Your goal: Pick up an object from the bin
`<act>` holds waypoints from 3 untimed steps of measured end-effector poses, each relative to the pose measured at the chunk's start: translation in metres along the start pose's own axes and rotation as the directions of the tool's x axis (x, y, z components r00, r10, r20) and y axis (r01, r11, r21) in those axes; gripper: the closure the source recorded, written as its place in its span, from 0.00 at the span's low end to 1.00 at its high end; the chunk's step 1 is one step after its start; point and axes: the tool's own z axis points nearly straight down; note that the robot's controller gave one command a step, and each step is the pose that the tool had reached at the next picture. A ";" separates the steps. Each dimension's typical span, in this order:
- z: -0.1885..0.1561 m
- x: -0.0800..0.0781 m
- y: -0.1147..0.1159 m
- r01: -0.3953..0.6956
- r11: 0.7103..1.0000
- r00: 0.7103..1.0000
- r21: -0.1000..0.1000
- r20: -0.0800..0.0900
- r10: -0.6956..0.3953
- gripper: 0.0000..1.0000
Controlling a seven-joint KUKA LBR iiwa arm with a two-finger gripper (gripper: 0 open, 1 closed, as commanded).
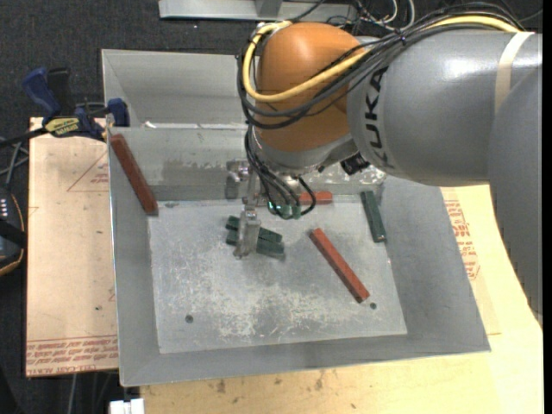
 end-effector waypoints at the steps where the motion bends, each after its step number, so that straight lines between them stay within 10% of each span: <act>1: -0.005 -0.002 -0.001 -0.003 1.000 1.000 -0.001 0.008 0.003 0.00; 3: 0.080 -0.029 -0.008 0.193 0.981 0.981 0.001 0.015 -0.193 0.00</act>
Offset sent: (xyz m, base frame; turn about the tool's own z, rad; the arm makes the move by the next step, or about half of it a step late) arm 0.0398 -0.0541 -0.1540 -0.3642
